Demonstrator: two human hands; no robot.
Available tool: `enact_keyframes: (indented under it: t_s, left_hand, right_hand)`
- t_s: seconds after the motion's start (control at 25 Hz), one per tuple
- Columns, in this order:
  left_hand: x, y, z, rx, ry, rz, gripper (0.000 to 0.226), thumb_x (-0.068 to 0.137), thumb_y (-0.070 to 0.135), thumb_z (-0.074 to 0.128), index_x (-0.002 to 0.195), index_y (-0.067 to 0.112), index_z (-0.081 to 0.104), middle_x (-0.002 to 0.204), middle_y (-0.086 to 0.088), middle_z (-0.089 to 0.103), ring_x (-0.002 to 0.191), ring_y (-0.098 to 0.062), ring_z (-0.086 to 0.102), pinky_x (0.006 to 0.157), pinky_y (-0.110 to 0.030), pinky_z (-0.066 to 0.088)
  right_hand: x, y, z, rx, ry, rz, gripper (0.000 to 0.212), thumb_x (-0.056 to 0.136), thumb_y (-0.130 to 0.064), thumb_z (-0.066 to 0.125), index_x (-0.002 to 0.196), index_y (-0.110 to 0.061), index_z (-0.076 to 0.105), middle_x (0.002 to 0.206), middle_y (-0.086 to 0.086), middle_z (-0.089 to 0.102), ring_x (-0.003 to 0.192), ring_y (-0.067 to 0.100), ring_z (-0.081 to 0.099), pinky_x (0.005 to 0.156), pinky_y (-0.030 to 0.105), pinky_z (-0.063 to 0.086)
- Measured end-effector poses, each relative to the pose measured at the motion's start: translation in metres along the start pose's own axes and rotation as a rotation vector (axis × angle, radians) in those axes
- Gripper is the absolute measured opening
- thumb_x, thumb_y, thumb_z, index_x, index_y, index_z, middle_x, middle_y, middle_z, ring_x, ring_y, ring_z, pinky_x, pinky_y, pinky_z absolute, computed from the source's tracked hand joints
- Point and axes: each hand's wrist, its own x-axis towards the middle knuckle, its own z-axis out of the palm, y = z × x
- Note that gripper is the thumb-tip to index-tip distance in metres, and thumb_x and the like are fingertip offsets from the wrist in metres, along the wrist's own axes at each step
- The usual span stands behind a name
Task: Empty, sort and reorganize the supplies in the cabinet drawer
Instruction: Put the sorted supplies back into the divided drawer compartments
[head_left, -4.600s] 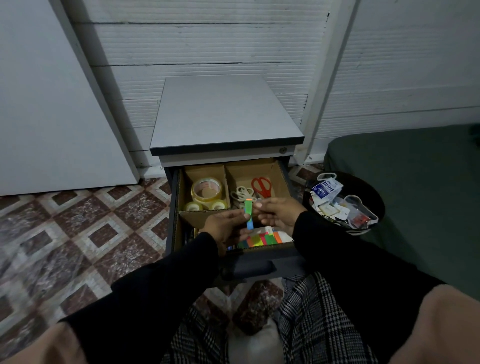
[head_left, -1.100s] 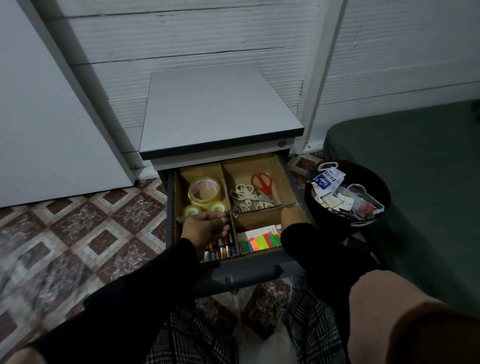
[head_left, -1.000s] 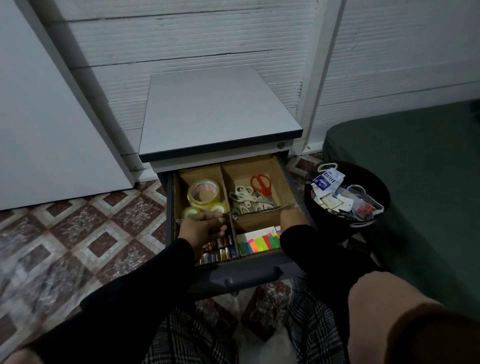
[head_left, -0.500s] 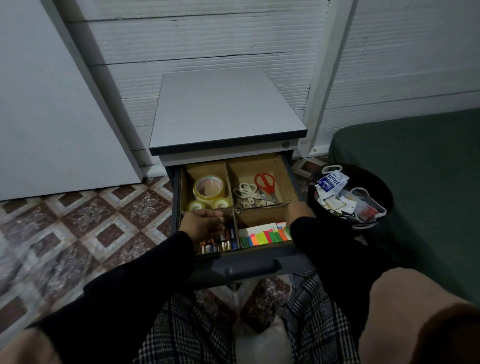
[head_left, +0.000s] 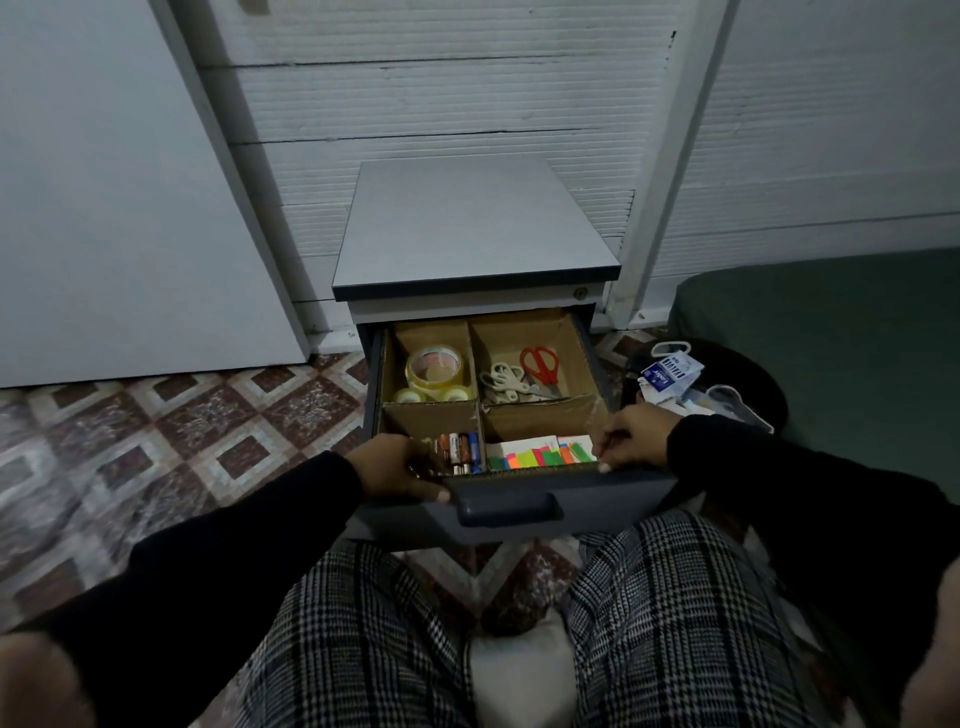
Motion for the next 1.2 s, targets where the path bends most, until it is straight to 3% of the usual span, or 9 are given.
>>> enact_keyframes:
  t_s: [0.16, 0.28, 0.44, 0.52, 0.68, 0.84, 1.08, 1.2]
  left_hand:
    - [-0.001, -0.006, 0.005, 0.2, -0.078, -0.033, 0.06, 0.082, 0.04, 0.068, 0.136, 0.022, 0.047, 0.135, 0.0, 0.054, 0.124, -0.018, 0.05, 0.102, -0.027, 0.038]
    - [-0.002, -0.01, 0.01, 0.25, -0.045, -0.048, 0.058, 0.085, 0.038, 0.065, 0.137, 0.023, 0.046, 0.135, -0.001, 0.053, 0.124, -0.019, 0.049, 0.103, -0.029, 0.039]
    - [0.001, -0.015, 0.01, 0.238, -0.028, -0.028, 0.056, 0.085, 0.038, 0.065, 0.136, 0.023, 0.047, 0.135, 0.0, 0.054, 0.123, -0.018, 0.05, 0.104, -0.03, 0.04]
    - [0.004, -0.018, 0.008, 0.243, -0.034, -0.013, 0.056, 0.083, 0.04, 0.066, 0.134, 0.023, 0.05, 0.133, 0.001, 0.055, 0.121, -0.017, 0.051, 0.102, -0.028, 0.04]
    - [0.013, -0.023, 0.005, 0.267, -0.082, 0.004, 0.049, 0.081, 0.04, 0.069, 0.126, 0.023, 0.055, 0.125, 0.003, 0.06, 0.114, -0.015, 0.055, 0.093, -0.024, 0.041]
    - [0.023, -0.024, -0.001, 0.196, -0.154, 0.006, 0.055, 0.074, 0.045, 0.075, 0.119, 0.018, 0.058, 0.12, 0.003, 0.06, 0.109, -0.015, 0.056, 0.087, -0.021, 0.04]
    - [0.029, -0.026, -0.003, 0.189, -0.203, 0.014, 0.054, 0.072, 0.045, 0.076, 0.114, 0.017, 0.058, 0.103, 0.007, 0.056, 0.09, -0.009, 0.049, 0.078, -0.02, 0.037]
    - [0.031, -0.025, -0.003, 0.189, -0.21, 0.019, 0.052, 0.074, 0.043, 0.076, 0.113, 0.015, 0.057, 0.099, 0.007, 0.053, 0.09, -0.009, 0.048, 0.078, -0.02, 0.037]
  right_hand:
    - [-0.002, -0.007, 0.007, -0.109, -0.025, 0.021, 0.039, 0.077, -0.027, 0.075, 0.112, -0.015, 0.066, 0.111, 0.001, 0.066, 0.106, 0.016, 0.058, 0.078, 0.017, 0.037]
    - [0.006, -0.009, 0.009, -0.024, 0.046, 0.068, 0.031, 0.085, -0.019, 0.066, 0.115, -0.013, 0.063, 0.112, 0.005, 0.064, 0.109, 0.019, 0.059, 0.083, 0.02, 0.041]
    - [0.03, -0.016, 0.015, 0.031, 0.135, 0.216, 0.022, 0.09, -0.008, 0.053, 0.111, -0.008, 0.061, 0.109, 0.011, 0.062, 0.1, 0.022, 0.059, 0.07, 0.021, 0.045]
    - [0.04, -0.02, 0.019, 0.014, 0.099, 0.262, 0.026, 0.093, -0.009, 0.049, 0.116, -0.003, 0.058, 0.107, 0.012, 0.059, 0.094, 0.02, 0.054, 0.075, 0.025, 0.045]
    - [0.058, -0.021, 0.028, -0.036, 0.072, 0.358, 0.041, 0.1, -0.012, 0.035, 0.137, 0.006, 0.037, 0.135, 0.019, 0.049, 0.121, 0.027, 0.052, 0.096, 0.03, 0.044]
    - [0.064, -0.024, 0.028, -0.041, 0.016, 0.408, 0.047, 0.1, -0.009, 0.034, 0.142, 0.009, 0.023, 0.138, 0.02, 0.045, 0.126, 0.028, 0.048, 0.101, 0.031, 0.041]
    - [0.068, -0.023, 0.031, 0.058, 0.039, 0.454, 0.063, 0.099, -0.008, 0.038, 0.146, 0.007, -0.001, 0.138, 0.022, 0.045, 0.126, 0.03, 0.048, 0.094, 0.032, 0.044]
    - [0.068, -0.021, 0.032, 0.064, 0.02, 0.462, 0.063, 0.098, -0.009, 0.04, 0.146, 0.008, 0.003, 0.135, 0.021, 0.049, 0.123, 0.03, 0.051, 0.088, 0.033, 0.045]
